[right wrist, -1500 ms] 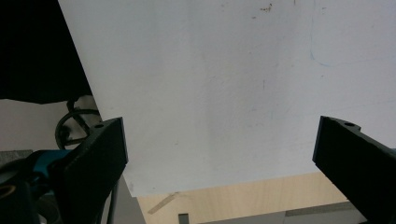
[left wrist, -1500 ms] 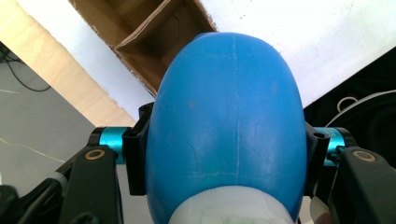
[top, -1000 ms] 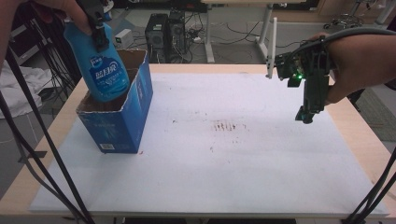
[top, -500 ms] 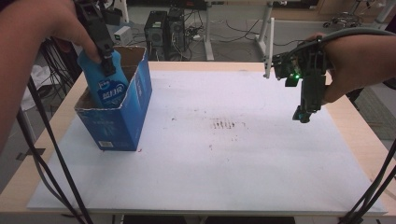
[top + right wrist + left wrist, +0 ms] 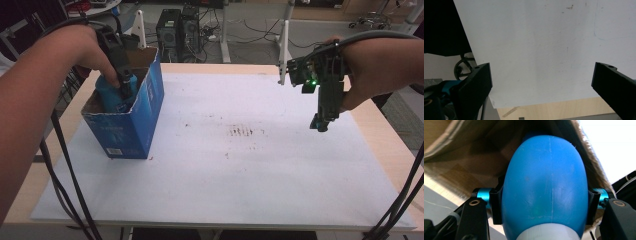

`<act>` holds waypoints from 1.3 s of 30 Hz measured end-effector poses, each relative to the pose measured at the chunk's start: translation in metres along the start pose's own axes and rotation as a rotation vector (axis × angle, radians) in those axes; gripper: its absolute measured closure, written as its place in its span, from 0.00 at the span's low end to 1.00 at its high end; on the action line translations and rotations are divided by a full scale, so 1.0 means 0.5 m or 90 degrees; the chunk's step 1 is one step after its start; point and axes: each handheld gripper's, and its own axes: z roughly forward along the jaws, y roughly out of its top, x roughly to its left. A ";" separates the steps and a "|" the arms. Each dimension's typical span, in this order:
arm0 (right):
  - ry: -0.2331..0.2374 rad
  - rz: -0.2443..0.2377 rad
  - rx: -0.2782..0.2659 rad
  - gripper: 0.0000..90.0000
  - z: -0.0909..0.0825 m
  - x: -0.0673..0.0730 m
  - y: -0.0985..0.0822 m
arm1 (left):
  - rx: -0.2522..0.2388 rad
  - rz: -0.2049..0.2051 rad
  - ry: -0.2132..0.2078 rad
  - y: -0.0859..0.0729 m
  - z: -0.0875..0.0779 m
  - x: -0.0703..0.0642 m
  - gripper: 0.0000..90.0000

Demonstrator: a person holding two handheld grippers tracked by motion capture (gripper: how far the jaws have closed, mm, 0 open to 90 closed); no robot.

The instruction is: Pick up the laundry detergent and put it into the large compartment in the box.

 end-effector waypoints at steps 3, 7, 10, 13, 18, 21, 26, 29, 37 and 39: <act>0.000 -0.001 0.000 0.02 0.000 -0.001 0.000 | 0.000 0.010 0.001 0.001 0.012 0.001 0.42; -0.001 0.006 0.001 0.02 0.000 -0.001 0.000 | 0.002 0.020 0.000 0.001 0.023 0.001 0.42; 0.002 0.000 0.000 0.02 0.002 -0.001 0.001 | 0.002 0.031 0.001 0.001 0.031 0.001 0.42; 0.001 0.000 0.000 0.02 0.001 0.000 0.002 | 0.001 0.038 0.000 -0.001 0.039 0.002 0.42; 0.001 -0.003 0.004 0.02 0.003 -0.002 0.002 | -0.008 0.042 -0.002 -0.003 0.039 0.003 0.42; 0.001 -0.001 0.000 0.02 0.003 0.000 0.004 | -0.007 0.042 -0.002 -0.001 0.039 0.004 0.42; 0.000 0.001 0.003 0.02 0.002 0.001 0.002 | -0.003 0.038 0.001 0.004 0.040 0.000 0.42; 0.001 0.000 0.003 0.02 0.001 0.002 0.000 | -0.003 0.038 0.002 0.007 0.040 0.000 0.42; -0.003 0.004 -0.001 0.02 -0.003 0.004 -0.010 | -0.008 0.034 0.012 0.006 0.039 0.002 0.37; -0.003 0.006 -0.001 0.02 -0.002 0.004 -0.011 | -0.013 0.035 0.017 0.005 0.035 0.003 0.35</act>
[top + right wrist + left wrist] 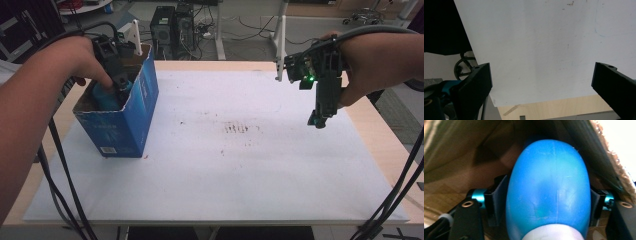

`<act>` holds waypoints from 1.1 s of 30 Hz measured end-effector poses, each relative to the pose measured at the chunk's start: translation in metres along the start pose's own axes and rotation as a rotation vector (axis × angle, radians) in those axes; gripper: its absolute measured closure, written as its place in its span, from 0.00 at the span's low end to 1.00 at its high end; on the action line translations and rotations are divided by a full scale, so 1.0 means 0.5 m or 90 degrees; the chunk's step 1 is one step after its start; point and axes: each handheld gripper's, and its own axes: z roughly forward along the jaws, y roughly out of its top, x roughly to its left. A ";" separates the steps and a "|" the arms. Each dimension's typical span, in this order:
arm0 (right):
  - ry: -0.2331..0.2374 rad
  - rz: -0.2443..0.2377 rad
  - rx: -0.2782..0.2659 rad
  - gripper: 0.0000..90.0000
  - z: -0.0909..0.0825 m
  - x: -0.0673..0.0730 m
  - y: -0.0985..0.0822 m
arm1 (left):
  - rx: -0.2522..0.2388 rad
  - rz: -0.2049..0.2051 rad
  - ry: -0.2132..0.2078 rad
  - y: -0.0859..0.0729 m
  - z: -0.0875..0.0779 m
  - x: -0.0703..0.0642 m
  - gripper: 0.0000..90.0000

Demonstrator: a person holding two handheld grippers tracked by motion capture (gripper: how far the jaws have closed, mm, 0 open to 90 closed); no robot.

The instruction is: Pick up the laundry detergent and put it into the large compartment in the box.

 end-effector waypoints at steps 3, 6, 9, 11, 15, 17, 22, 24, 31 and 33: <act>0.000 -0.001 -0.002 0.02 -0.001 0.000 0.001 | -0.004 -0.001 0.004 -0.002 -0.008 -0.001 0.33; 0.001 -0.002 -0.001 0.02 0.000 -0.001 0.003 | -0.010 -0.002 0.002 -0.004 -0.021 -0.002 0.32; 0.002 -0.002 -0.003 0.02 0.000 0.000 0.006 | -0.021 0.000 0.005 -0.005 -0.034 -0.003 0.32; 0.003 -0.004 -0.005 0.02 0.001 0.000 0.008 | -0.025 -0.002 0.009 -0.007 -0.043 -0.006 0.30; 0.004 -0.006 -0.002 0.02 0.000 0.001 0.010 | -0.036 0.006 0.020 -0.012 -0.066 -0.010 0.27; 0.004 -0.006 -0.003 0.02 0.000 0.000 0.010 | -0.040 0.011 0.017 -0.015 -0.079 -0.013 0.27; 0.004 -0.004 -0.001 0.02 -0.002 -0.001 0.008 | -0.056 0.024 0.032 -0.025 -0.117 -0.023 0.22; 0.002 -0.003 -0.002 0.02 -0.006 -0.001 0.008 | -0.060 0.029 0.036 -0.027 -0.130 -0.029 0.21; 0.000 -0.005 -0.006 0.02 -0.010 -0.003 0.012 | -0.059 0.090 0.048 -0.028 -0.174 -0.060 0.17; -0.001 -0.008 -0.003 0.02 -0.012 -0.003 0.014 | -0.066 0.106 0.046 -0.026 -0.183 -0.070 0.16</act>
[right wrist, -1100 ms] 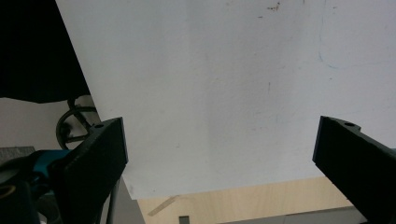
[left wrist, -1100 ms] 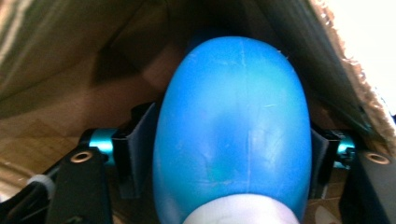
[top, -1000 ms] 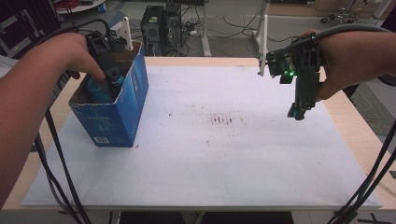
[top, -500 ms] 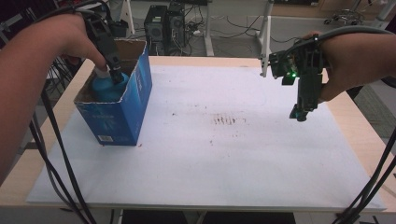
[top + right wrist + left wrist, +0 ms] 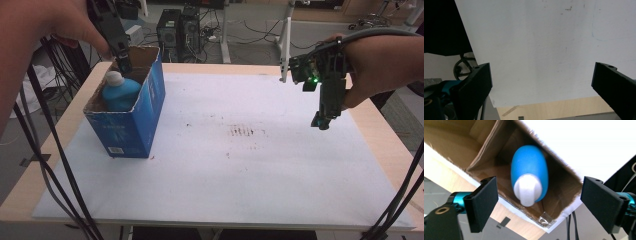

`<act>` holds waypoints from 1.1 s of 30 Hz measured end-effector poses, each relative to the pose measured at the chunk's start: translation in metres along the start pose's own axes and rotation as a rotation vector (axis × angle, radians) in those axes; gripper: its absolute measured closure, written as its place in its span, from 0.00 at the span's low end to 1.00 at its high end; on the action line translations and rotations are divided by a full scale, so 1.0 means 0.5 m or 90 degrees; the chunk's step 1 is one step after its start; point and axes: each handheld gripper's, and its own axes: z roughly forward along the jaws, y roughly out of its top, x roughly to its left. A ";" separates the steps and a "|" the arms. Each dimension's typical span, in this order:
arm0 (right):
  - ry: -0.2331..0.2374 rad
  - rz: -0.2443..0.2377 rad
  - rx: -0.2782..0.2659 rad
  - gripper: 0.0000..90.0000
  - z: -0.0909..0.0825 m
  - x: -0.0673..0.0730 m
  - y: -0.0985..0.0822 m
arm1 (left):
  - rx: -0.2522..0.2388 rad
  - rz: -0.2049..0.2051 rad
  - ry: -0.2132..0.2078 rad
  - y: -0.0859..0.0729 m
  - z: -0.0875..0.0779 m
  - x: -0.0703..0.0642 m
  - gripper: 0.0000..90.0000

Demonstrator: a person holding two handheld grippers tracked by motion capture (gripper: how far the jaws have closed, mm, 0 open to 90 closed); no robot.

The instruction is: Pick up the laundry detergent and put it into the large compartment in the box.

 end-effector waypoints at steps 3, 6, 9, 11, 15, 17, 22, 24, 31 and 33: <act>-0.001 -0.005 0.000 0.02 -0.001 0.000 0.002 | -0.005 0.030 0.003 0.008 -0.008 -0.016 0.12; 0.001 -0.006 0.000 0.02 -0.003 -0.001 0.003 | -0.003 0.058 -0.001 0.018 -0.011 -0.032 0.12; 0.003 -0.007 0.000 0.02 -0.003 -0.002 0.003 | -0.005 0.074 0.001 0.030 -0.012 -0.051 0.10; 0.001 -0.004 -0.001 0.02 -0.002 -0.003 0.003 | -0.003 0.108 0.001 0.042 -0.011 -0.067 0.10; 0.005 -0.002 -0.002 0.02 -0.002 -0.004 0.003 | -0.003 0.145 -0.016 0.061 -0.005 -0.095 0.07; 0.005 -0.004 0.000 0.02 -0.003 -0.005 0.003 | 0.001 0.174 -0.024 0.075 0.000 -0.113 0.06; 0.006 0.000 -0.002 0.02 -0.003 -0.007 -0.001 | 0.017 0.210 -0.031 0.099 0.020 -0.144 0.04; 0.006 0.005 -0.002 0.02 -0.004 -0.007 -0.001 | 0.017 0.218 -0.027 0.106 0.029 -0.155 0.04; 0.005 0.004 -0.012 0.02 -0.008 -0.011 -0.005 | 0.033 0.243 -0.038 0.129 0.056 -0.185 0.02; 0.005 0.004 -0.012 0.02 -0.009 -0.011 -0.005 | 0.034 0.256 -0.037 0.133 0.063 -0.192 0.02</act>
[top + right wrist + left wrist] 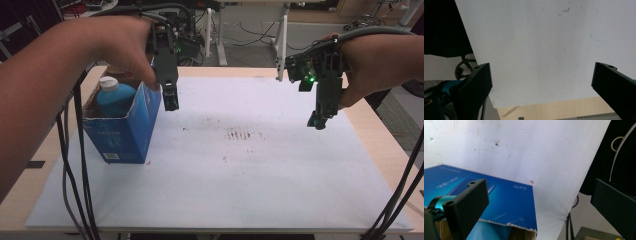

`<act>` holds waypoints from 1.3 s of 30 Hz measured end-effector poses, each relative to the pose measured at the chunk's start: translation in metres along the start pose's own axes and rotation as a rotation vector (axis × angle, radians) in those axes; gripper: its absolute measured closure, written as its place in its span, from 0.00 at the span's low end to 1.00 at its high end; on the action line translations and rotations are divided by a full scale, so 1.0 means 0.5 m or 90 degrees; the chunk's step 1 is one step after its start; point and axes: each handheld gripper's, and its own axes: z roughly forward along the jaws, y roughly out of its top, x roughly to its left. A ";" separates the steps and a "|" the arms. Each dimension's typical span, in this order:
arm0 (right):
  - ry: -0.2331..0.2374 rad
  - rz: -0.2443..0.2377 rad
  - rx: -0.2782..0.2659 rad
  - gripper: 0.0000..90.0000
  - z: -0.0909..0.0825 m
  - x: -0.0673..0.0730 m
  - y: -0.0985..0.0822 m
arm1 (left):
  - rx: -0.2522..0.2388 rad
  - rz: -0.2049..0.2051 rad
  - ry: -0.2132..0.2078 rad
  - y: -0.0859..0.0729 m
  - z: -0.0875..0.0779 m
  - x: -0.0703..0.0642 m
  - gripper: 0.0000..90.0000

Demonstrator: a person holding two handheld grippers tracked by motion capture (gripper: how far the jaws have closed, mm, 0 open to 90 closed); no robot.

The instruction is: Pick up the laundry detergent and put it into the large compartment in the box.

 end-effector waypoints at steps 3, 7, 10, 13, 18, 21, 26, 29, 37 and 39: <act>0.000 0.002 -0.001 0.02 0.000 0.000 0.000 | -0.006 0.023 -0.001 0.010 0.013 -0.007 0.02; 0.000 0.002 -0.001 0.02 -0.001 -0.001 0.001 | -0.001 0.044 -0.007 0.024 0.033 -0.015 0.02; -0.002 0.005 -0.002 0.02 -0.003 -0.001 0.002 | -0.002 0.056 -0.017 0.033 0.047 -0.020 0.02; 0.000 0.003 -0.004 0.02 -0.005 -0.002 0.001 | 0.000 0.066 -0.024 0.039 0.057 -0.022 0.02; -0.004 0.005 -0.005 0.02 -0.007 -0.001 -0.004 | 0.004 0.067 -0.022 0.046 0.063 -0.024 0.02; -0.005 0.006 -0.008 0.02 -0.010 0.000 -0.006 | 0.005 0.070 -0.013 0.050 0.064 -0.025 0.02; -0.007 0.004 -0.008 0.02 -0.015 -0.004 -0.010 | 0.004 0.064 -0.015 0.050 0.068 -0.022 0.02; -0.006 0.004 -0.009 0.02 -0.014 -0.006 -0.011 | -0.004 0.060 -0.015 0.049 0.066 -0.018 0.02; -0.007 -0.001 -0.009 0.02 -0.013 -0.009 -0.006 | -0.003 0.061 -0.012 0.042 0.065 -0.016 0.02; -0.005 -0.004 -0.011 0.02 -0.010 -0.010 -0.003 | -0.005 0.056 -0.014 0.041 0.064 -0.015 0.02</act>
